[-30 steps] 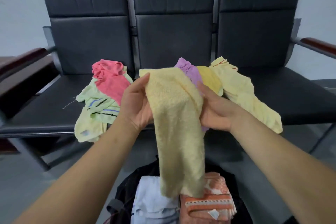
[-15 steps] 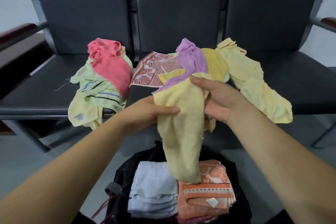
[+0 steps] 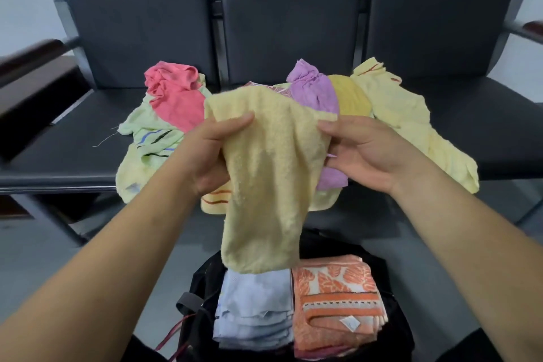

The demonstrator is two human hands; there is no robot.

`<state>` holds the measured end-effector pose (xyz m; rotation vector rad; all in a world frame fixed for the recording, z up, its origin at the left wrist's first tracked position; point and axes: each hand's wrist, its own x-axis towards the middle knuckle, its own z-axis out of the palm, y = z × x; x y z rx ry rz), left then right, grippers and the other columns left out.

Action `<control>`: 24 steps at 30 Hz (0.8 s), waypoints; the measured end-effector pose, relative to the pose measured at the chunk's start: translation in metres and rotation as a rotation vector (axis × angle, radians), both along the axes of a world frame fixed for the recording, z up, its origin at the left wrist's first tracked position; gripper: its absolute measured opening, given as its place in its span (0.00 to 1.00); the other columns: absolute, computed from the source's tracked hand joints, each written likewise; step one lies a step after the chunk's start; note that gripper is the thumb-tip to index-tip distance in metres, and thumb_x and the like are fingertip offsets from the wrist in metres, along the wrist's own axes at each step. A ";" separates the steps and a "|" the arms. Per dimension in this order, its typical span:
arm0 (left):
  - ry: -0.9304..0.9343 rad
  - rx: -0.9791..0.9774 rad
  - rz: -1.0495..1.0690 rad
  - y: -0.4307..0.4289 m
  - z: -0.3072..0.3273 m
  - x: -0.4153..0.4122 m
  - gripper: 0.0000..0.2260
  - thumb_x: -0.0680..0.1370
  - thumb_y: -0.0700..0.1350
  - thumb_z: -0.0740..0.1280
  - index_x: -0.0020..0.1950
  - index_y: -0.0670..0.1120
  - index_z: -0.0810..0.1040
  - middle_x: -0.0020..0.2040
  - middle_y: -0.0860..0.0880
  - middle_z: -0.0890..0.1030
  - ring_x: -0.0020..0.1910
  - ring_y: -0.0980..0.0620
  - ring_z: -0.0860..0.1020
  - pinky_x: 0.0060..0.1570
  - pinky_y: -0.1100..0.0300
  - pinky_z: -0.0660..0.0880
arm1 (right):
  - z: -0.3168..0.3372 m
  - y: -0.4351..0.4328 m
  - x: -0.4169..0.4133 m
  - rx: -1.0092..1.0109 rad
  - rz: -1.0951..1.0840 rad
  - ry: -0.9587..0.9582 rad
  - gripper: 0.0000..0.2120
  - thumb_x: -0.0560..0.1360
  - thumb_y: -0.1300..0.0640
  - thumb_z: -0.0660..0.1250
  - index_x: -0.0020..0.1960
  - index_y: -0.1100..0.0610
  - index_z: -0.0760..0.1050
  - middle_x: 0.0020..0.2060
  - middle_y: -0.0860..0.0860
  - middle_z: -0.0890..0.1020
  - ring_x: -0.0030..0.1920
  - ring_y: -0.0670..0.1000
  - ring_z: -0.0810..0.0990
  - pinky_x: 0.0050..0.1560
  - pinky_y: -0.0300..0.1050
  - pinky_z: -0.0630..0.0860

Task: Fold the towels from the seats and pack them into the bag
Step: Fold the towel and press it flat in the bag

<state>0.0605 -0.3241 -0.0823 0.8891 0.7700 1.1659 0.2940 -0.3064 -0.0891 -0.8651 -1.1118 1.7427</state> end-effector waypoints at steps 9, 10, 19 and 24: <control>0.463 0.103 0.083 -0.001 0.005 -0.014 0.08 0.81 0.40 0.66 0.47 0.38 0.81 0.32 0.50 0.83 0.28 0.56 0.80 0.26 0.66 0.74 | 0.013 -0.003 0.007 0.165 -0.272 -0.162 0.04 0.78 0.62 0.69 0.45 0.60 0.80 0.38 0.53 0.85 0.39 0.50 0.84 0.41 0.45 0.82; 0.469 0.091 0.123 0.000 0.004 -0.012 0.09 0.80 0.42 0.67 0.45 0.38 0.80 0.30 0.50 0.82 0.27 0.56 0.79 0.25 0.66 0.73 | 0.013 -0.002 0.007 0.134 -0.269 -0.133 0.03 0.78 0.62 0.69 0.46 0.61 0.80 0.39 0.54 0.85 0.40 0.51 0.84 0.42 0.45 0.83; 0.362 0.224 0.087 0.002 0.001 -0.011 0.11 0.77 0.34 0.66 0.59 0.37 0.79 0.41 0.50 0.86 0.39 0.57 0.83 0.37 0.69 0.77 | 0.010 0.003 0.017 0.191 -0.310 -0.186 0.05 0.76 0.66 0.70 0.51 0.64 0.82 0.46 0.58 0.87 0.49 0.55 0.86 0.53 0.50 0.81; 0.512 0.312 0.224 0.001 0.001 -0.009 0.08 0.82 0.37 0.64 0.53 0.33 0.80 0.28 0.57 0.79 0.26 0.62 0.75 0.27 0.72 0.70 | 0.010 0.002 0.017 0.214 -0.383 -0.262 0.03 0.78 0.60 0.71 0.48 0.54 0.82 0.44 0.53 0.87 0.44 0.52 0.85 0.49 0.53 0.83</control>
